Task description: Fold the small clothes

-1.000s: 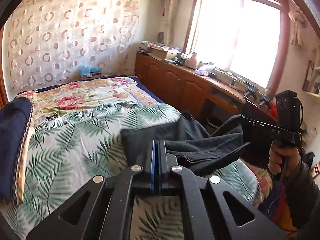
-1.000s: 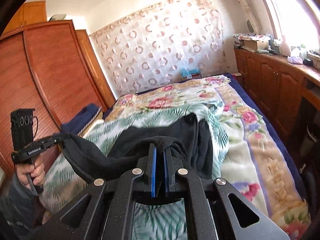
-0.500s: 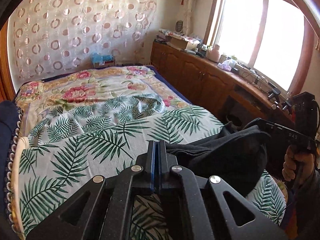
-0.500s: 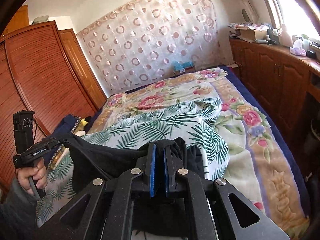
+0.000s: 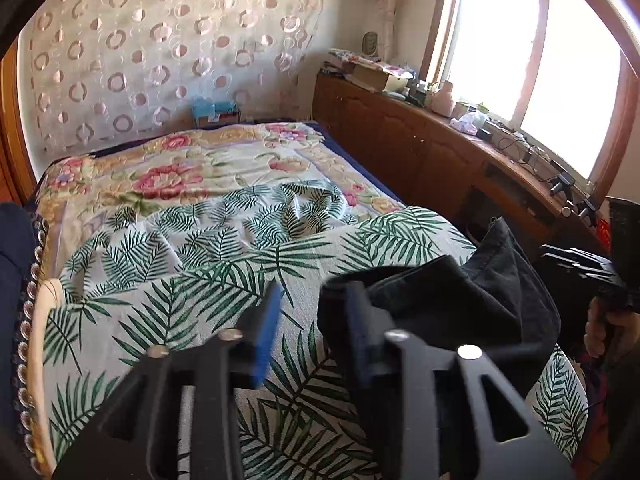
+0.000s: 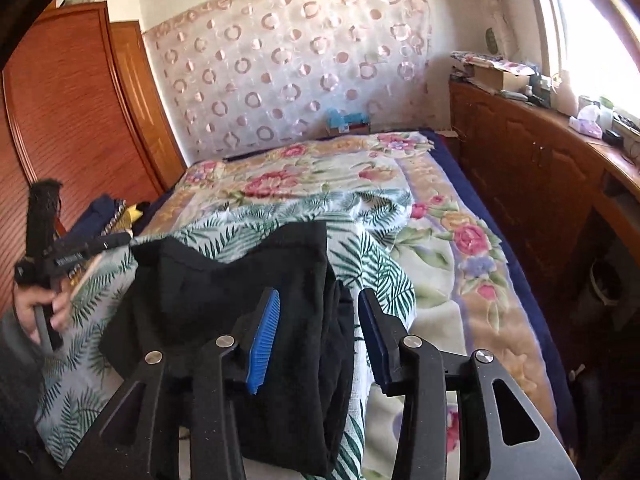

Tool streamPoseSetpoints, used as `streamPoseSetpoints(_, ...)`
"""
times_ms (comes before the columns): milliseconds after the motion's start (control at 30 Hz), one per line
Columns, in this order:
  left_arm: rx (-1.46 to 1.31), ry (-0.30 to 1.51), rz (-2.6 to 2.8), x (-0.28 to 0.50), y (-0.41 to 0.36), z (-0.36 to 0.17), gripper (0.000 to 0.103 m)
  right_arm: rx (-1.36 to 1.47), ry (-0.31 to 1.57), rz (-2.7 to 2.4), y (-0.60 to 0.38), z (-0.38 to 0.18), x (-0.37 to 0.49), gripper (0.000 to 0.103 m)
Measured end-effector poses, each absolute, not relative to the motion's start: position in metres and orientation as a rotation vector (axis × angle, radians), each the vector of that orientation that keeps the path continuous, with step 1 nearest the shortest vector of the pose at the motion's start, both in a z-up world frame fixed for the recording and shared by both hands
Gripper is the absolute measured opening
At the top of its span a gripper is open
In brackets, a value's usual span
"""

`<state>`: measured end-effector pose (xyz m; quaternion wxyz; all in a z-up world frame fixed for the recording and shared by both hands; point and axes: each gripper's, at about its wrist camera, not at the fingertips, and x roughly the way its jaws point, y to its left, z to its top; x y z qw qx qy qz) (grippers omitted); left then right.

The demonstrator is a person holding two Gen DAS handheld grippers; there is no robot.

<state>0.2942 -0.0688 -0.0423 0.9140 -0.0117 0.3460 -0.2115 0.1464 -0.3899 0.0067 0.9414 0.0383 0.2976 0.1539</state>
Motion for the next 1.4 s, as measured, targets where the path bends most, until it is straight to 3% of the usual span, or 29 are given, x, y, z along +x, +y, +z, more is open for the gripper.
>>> streamPoseSetpoints(133,-0.02,0.738,-0.464,0.294,-0.067,-0.046,0.082,0.085,0.635,0.328,-0.379,0.012,0.163,0.043)
streamPoseSetpoints(400,-0.001,0.8,-0.471,0.295,-0.075,-0.066,0.082,0.085,0.703,0.355,-0.37,0.015,0.203,0.043)
streamPoseSetpoints(467,0.007,0.807,-0.476,0.296,-0.08,-0.07,0.082,0.096,0.689,0.408,-0.371,0.017,0.202,0.027)
streamPoseSetpoints(500,0.01,0.809,-0.48,0.296,-0.083,-0.07,0.082,0.096,0.679,0.436,-0.37,0.019,0.201,0.011)
streamPoseSetpoints(867,0.027,0.838,-0.516,0.305,-0.1,-0.081,0.082,0.05,0.644,0.294,-0.381,0.029,0.177,0.009)
streamPoseSetpoints(967,0.033,0.851,-0.517,0.307,-0.103,-0.085,0.082,0.03,0.65,0.252,-0.378,0.038,0.168,0.031)
streamPoseSetpoints(1033,0.029,0.859,-0.52,0.309,-0.104,-0.087,0.082,0.029,0.65,0.252,-0.378,0.042,0.16,0.055)
streamPoseSetpoints(1400,0.019,0.891,-0.537,0.313,-0.11,-0.099,0.082,0.084,0.747,0.261,-0.373,0.014,0.166,0.064)
